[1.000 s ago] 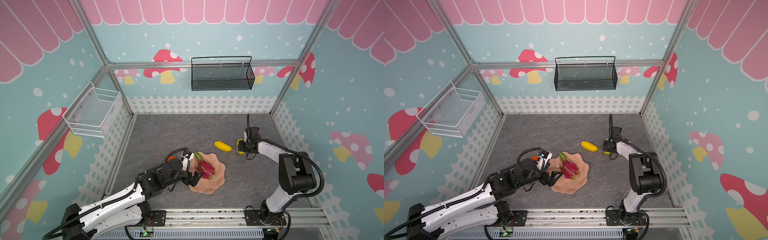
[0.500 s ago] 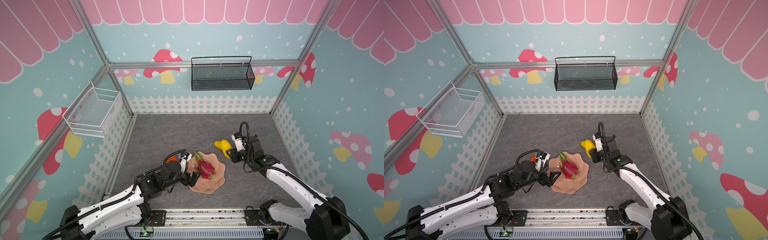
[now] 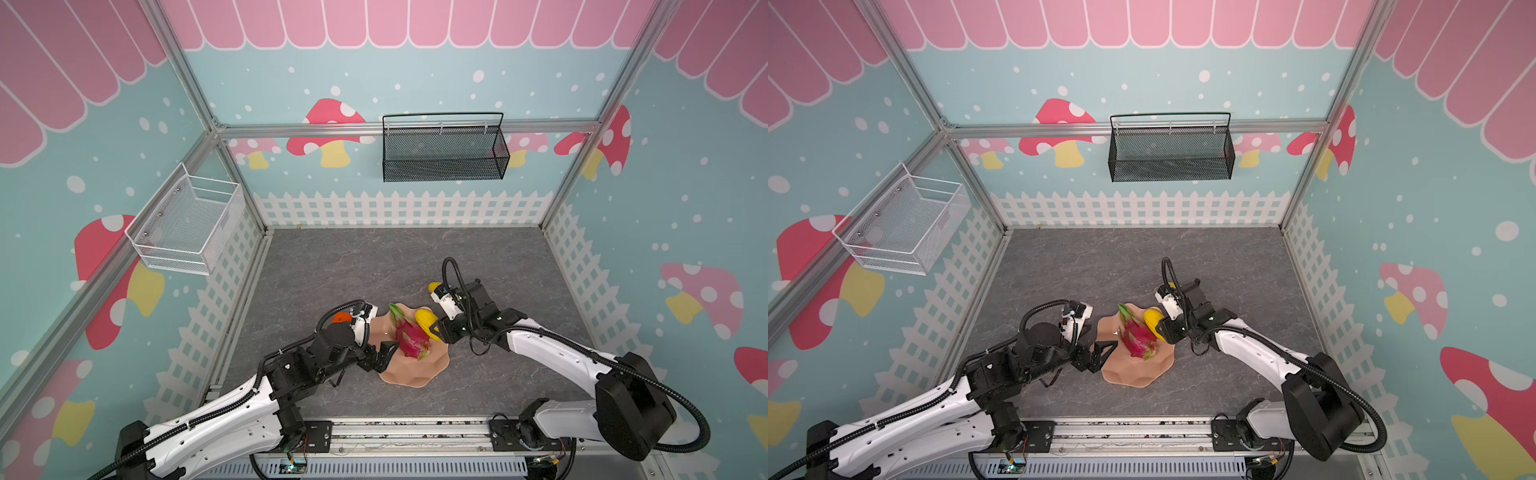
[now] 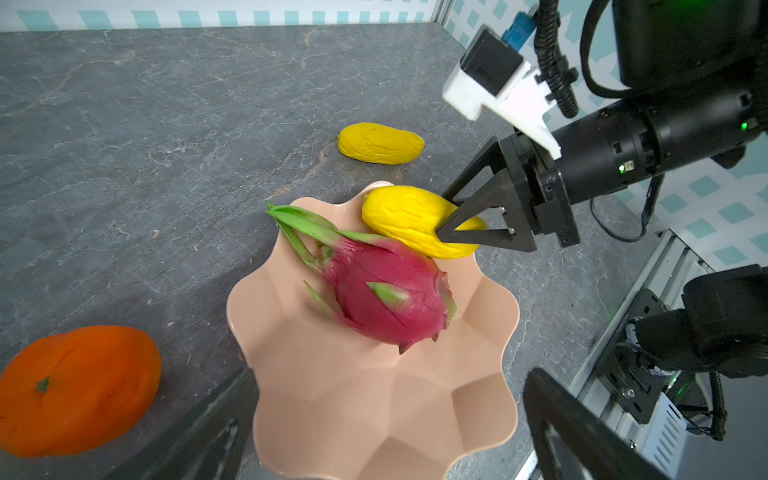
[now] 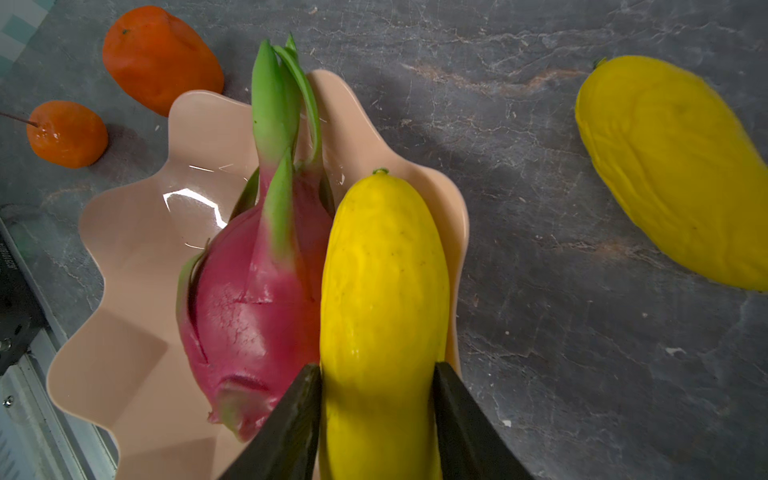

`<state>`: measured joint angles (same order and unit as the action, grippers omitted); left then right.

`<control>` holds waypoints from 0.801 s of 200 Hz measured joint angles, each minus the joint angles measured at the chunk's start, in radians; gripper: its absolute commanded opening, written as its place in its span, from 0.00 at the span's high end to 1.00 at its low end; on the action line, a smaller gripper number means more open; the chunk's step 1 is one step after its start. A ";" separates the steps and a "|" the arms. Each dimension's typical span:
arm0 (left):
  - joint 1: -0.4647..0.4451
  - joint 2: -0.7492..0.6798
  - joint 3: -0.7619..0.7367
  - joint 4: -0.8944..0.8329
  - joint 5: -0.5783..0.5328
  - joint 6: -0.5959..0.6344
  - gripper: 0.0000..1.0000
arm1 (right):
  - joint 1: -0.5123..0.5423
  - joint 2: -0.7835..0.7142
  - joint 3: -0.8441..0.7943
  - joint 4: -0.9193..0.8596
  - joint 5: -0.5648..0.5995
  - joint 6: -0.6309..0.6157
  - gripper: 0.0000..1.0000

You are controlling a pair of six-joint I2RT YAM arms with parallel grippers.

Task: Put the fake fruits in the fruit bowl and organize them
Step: 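Lift the long yellow fruit and place it in the bowl beside the dragon fruit, then grasp the plump yellow fruit with the right gripper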

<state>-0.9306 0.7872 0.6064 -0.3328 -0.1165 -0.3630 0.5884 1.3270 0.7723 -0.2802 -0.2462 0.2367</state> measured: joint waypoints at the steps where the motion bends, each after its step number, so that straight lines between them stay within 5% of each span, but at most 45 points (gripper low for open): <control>1: 0.000 0.000 0.000 0.000 0.000 0.000 0.00 | 0.000 0.000 0.000 -0.001 0.000 0.000 0.50; 79: 0.000 0.001 -0.004 -0.009 0.000 0.000 0.00 | 0.021 0.014 0.095 -0.050 0.099 -0.013 0.12; 112: 0.000 0.002 -0.005 -0.008 0.000 0.003 0.00 | -0.027 0.068 0.238 -0.084 0.240 0.012 0.11; 160: 0.000 0.016 -0.005 -0.008 0.001 0.015 0.00 | -0.148 0.393 0.440 -0.074 0.332 -0.033 0.10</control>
<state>-0.9306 0.8028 0.6018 -0.3412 -0.1154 -0.3481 0.4404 1.7203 1.2121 -0.3546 0.0860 0.2035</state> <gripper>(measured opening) 0.997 0.902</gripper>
